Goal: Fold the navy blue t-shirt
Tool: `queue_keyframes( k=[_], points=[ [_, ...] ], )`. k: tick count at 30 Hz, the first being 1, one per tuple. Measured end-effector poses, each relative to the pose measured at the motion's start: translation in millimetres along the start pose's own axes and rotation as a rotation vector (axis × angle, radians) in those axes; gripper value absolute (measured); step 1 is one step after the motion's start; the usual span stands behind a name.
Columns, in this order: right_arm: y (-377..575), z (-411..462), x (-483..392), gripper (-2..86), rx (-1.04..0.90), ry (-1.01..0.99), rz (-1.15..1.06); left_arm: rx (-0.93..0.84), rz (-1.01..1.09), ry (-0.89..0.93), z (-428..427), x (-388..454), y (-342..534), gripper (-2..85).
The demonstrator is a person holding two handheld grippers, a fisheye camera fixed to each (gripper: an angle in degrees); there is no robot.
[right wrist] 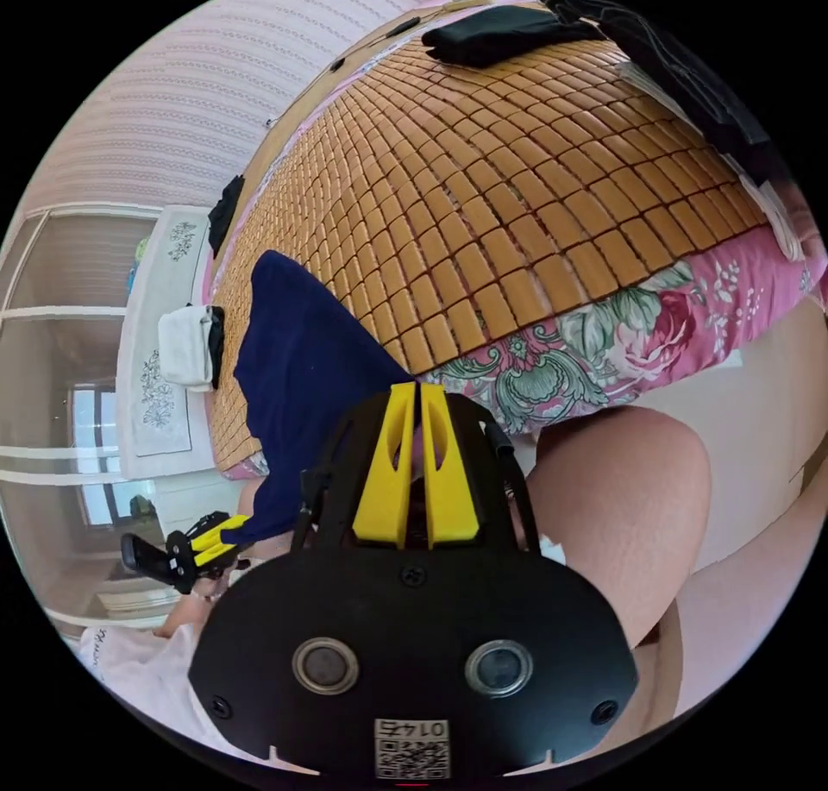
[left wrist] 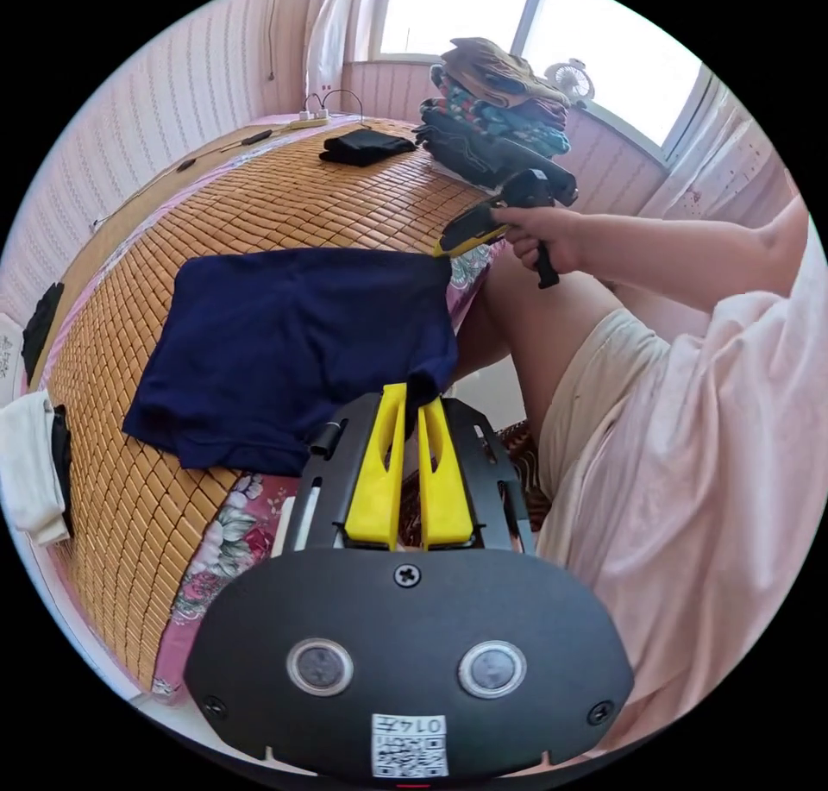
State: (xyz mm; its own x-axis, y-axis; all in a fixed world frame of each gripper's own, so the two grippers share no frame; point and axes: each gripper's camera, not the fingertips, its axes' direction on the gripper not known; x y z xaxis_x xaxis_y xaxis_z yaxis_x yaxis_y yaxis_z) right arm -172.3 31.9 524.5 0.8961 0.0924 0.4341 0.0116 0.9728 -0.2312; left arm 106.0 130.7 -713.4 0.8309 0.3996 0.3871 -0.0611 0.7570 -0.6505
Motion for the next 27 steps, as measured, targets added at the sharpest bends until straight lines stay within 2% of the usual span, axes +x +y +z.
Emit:
queue_keyframes(
  k=[7,13,19,22,24,27],
  points=[
    [0,-54,-60,0.2,0.069,-0.070,-0.187,0.127,-0.104,0.119,-35,-44,28,-0.7],
    [-60,-40,-190,0.3,0.064,-0.002,-0.449,0.260,-0.304,0.116,-72,-123,43,-0.7],
    [-133,63,-304,1.3,0.033,0.157,-0.490,0.271,-0.536,0.025,-65,-258,51,0.6],
    [-145,114,-342,4.2,-0.029,0.273,-0.547,0.177,-0.650,-0.060,-37,-323,54,3.3],
    [-126,139,-376,5.6,-0.018,0.423,-0.729,0.096,-0.717,-0.133,-15,-360,65,4.6],
    [-94,164,-409,7.0,0.016,0.606,-0.944,0.076,-0.733,-0.111,-8,-382,77,6.1]
  ],
)
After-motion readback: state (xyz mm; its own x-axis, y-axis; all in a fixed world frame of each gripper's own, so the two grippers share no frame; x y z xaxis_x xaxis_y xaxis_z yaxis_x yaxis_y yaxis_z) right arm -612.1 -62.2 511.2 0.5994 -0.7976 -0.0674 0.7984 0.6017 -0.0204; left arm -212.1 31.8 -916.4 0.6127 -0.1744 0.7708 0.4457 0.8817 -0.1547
